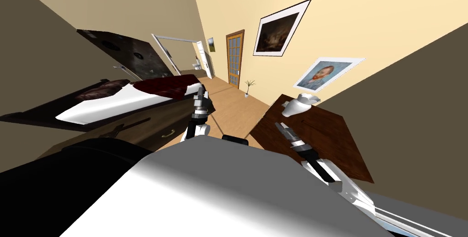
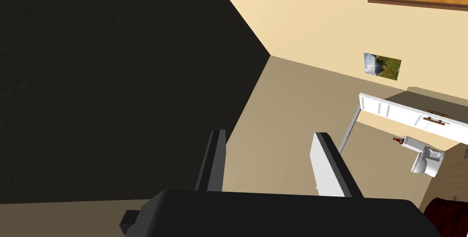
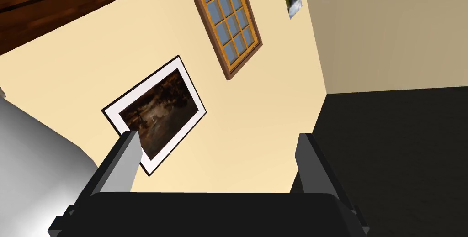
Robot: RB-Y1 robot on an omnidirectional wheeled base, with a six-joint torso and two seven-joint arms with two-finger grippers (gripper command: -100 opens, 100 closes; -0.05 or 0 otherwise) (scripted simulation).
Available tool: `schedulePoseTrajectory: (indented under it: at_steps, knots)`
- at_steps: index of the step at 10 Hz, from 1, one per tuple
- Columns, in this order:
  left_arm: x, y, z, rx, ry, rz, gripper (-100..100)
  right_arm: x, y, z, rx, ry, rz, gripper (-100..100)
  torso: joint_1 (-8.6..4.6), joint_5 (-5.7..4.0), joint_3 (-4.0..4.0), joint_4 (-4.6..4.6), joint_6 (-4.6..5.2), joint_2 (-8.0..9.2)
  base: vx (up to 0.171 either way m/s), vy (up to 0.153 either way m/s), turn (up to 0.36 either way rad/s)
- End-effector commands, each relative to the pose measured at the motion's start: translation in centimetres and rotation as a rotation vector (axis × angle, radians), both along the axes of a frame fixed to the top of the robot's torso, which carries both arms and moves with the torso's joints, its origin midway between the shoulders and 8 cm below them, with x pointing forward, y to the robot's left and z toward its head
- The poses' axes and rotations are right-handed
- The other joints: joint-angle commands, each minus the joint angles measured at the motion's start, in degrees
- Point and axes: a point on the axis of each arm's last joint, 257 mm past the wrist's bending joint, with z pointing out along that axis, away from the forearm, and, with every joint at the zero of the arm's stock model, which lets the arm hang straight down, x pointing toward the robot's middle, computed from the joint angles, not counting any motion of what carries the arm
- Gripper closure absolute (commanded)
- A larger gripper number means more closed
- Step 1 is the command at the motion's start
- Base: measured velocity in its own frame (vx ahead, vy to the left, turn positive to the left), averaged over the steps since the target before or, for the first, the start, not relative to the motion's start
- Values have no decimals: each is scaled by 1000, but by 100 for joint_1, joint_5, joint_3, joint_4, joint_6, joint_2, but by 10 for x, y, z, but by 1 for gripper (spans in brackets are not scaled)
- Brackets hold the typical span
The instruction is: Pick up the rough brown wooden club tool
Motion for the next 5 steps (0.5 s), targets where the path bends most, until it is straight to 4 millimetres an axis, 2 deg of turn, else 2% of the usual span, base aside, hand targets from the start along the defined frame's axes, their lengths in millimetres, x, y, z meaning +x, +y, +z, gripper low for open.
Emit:
schedulePoseTrajectory:
  at_steps: [1, 2, 5]
  knots:
    - [0, 0, 0, 0, 0, 0, 0, 0, -11, -8, -60, 24, 10, -100, 0, 0, 0, 0, 0, 0, 14, 28, 45]
    - [0, 0, 0, 0, 0, 0, 0, -5, -23, -21, -137, 57, 23, -100, -4, 0, -1, 0, 0, -1, 21, 23, 99]
    - [0, 0, 0, 0, 0, 0, 0, -13, -52, -37, -249, 117, 34, -100, -9, -2, -5, -2, -1, -8, 27, 17, 64]
